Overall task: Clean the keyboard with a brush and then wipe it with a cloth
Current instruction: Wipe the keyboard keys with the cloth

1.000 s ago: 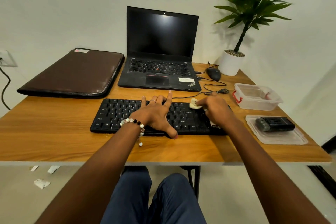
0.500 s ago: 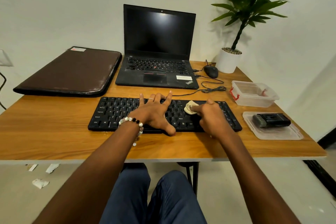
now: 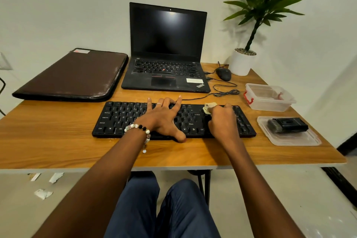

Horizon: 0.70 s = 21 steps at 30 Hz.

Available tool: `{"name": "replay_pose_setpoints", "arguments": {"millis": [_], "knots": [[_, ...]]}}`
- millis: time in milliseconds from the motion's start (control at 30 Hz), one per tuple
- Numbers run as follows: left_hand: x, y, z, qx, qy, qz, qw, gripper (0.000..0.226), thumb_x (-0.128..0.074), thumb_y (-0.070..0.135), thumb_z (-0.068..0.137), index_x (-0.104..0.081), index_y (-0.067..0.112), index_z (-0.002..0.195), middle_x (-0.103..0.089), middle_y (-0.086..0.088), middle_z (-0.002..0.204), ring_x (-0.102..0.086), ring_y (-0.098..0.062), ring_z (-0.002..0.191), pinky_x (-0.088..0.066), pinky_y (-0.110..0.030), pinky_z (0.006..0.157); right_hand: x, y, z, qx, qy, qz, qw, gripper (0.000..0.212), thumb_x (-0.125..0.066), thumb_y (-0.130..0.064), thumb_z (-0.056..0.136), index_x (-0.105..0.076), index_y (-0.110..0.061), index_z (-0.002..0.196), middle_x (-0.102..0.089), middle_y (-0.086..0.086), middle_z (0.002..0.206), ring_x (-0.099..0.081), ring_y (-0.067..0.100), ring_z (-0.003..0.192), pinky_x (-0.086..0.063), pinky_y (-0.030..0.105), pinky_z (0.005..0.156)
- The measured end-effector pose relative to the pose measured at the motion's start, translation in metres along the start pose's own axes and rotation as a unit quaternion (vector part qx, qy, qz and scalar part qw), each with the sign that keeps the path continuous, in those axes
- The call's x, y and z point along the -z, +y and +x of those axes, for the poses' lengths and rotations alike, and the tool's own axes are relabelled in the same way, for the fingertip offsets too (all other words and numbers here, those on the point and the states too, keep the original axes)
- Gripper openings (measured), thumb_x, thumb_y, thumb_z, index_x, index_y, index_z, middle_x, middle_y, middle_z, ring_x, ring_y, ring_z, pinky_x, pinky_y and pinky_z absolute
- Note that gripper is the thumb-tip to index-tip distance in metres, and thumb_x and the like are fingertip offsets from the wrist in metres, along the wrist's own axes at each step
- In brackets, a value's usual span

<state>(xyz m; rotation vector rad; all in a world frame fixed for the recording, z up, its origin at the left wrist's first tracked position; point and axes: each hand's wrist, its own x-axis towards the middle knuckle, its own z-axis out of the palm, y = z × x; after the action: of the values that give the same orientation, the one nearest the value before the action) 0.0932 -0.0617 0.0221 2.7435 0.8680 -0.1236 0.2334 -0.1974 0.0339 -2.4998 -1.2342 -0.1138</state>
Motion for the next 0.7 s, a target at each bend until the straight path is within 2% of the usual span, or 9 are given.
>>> {"name": "replay_pose_setpoints", "arguments": {"millis": [100, 200, 267, 333, 433, 533, 600, 667, 700], "knots": [[0.000, -0.001, 0.000, -0.001, 0.002, 0.000, 1.000, 0.136, -0.067, 0.076, 0.056, 0.023, 0.030, 0.148, -0.006, -0.002, 0.155, 0.000, -0.032, 0.145, 0.013, -0.066, 0.110, 0.007, 0.011, -0.007, 0.088, -0.047, 0.002, 0.995, 0.037, -0.053, 0.000, 0.088, -0.063, -0.010, 0.123, -0.048, 0.021, 0.122, -0.053, 0.029, 0.109, -0.039, 0.022, 0.081], [-0.001, -0.002, 0.001, -0.003, 0.005, 0.003, 1.000, 0.137, -0.067, 0.077, 0.055, 0.022, 0.031, 0.148, -0.005, -0.003, 0.156, 0.000, -0.033, 0.145, 0.012, -0.067, 0.110, 0.025, 0.025, -0.011, 0.149, -0.102, 0.039, 0.983, 0.040, -0.051, 0.006, 0.090, -0.062, -0.011, 0.124, -0.050, 0.006, 0.102, -0.053, 0.007, 0.088, -0.035, 0.009, 0.068], [-0.001, -0.002, 0.001, -0.002, 0.005, 0.001, 1.000, 0.137, -0.066, 0.077, 0.054, 0.022, 0.031, 0.148, -0.004, -0.004, 0.156, 0.001, -0.033, 0.145, 0.013, -0.067, 0.110, 0.039, 0.031, -0.005, 0.151, -0.144, -0.001, 0.978, 0.042, -0.053, 0.005, 0.091, -0.065, -0.023, 0.120, -0.052, 0.001, 0.108, -0.048, 0.008, 0.092, -0.039, 0.012, 0.074], [-0.001, -0.002, 0.001, -0.002, 0.006, 0.002, 1.000, 0.137, -0.066, 0.078, 0.054, 0.022, 0.031, 0.148, -0.004, -0.004, 0.157, 0.001, -0.033, 0.145, 0.013, -0.067, 0.110, 0.051, 0.032, 0.006, 0.153, -0.156, -0.009, 0.976, 0.040, -0.055, 0.004, 0.089, -0.068, -0.023, 0.115, -0.061, 0.005, 0.121, -0.052, 0.014, 0.103, -0.044, 0.020, 0.081], [-0.001, 0.000, 0.000, -0.003, 0.006, 0.005, 1.000, 0.136, -0.066, 0.077, 0.056, 0.022, 0.029, 0.148, -0.004, -0.004, 0.156, 0.000, -0.033, 0.145, 0.012, -0.067, 0.110, 0.048, 0.019, 0.016, 0.148, -0.119, -0.044, 0.981, 0.034, -0.060, -0.002, 0.087, -0.068, -0.020, 0.115, -0.059, 0.010, 0.127, -0.050, 0.023, 0.119, -0.047, 0.032, 0.093], [0.000, 0.000, -0.001, -0.002, 0.004, 0.005, 1.000, 0.136, -0.067, 0.076, 0.056, 0.021, 0.029, 0.149, -0.003, -0.004, 0.157, 0.001, -0.033, 0.145, 0.012, -0.067, 0.110, 0.030, 0.006, 0.006, 0.124, -0.087, -0.058, 0.987, 0.044, -0.062, -0.002, 0.086, -0.063, -0.023, 0.124, -0.047, 0.011, 0.132, -0.050, 0.028, 0.120, -0.047, 0.036, 0.100], [0.000, 0.000, -0.001, -0.002, 0.003, 0.004, 1.000, 0.136, -0.067, 0.077, 0.056, 0.021, 0.029, 0.149, -0.003, -0.003, 0.157, 0.002, -0.033, 0.145, 0.012, -0.067, 0.110, 0.025, 0.008, -0.006, 0.141, -0.098, -0.042, 0.984, 0.044, -0.061, 0.001, 0.086, -0.063, -0.020, 0.125, -0.045, 0.011, 0.126, -0.051, 0.027, 0.112, -0.045, 0.024, 0.094], [0.000, 0.000, -0.001, -0.002, 0.001, 0.003, 1.000, 0.136, -0.066, 0.077, 0.056, 0.022, 0.029, 0.148, -0.003, -0.003, 0.157, 0.001, -0.033, 0.145, 0.013, -0.067, 0.110, 0.031, 0.018, -0.010, 0.173, -0.130, -0.004, 0.976, 0.037, -0.058, 0.003, 0.087, -0.067, -0.015, 0.118, -0.050, 0.009, 0.116, -0.052, 0.019, 0.098, -0.039, 0.003, 0.076], [0.000, -0.001, -0.001, -0.002, 0.001, 0.003, 1.000, 0.136, -0.066, 0.077, 0.056, 0.022, 0.029, 0.148, -0.003, -0.003, 0.157, 0.002, -0.033, 0.145, 0.014, -0.066, 0.109, 0.037, 0.022, -0.009, 0.179, -0.136, -0.002, 0.974, 0.036, -0.058, 0.003, 0.088, -0.069, -0.018, 0.115, -0.052, 0.003, 0.112, -0.050, 0.012, 0.092, -0.037, 0.001, 0.070]]}}
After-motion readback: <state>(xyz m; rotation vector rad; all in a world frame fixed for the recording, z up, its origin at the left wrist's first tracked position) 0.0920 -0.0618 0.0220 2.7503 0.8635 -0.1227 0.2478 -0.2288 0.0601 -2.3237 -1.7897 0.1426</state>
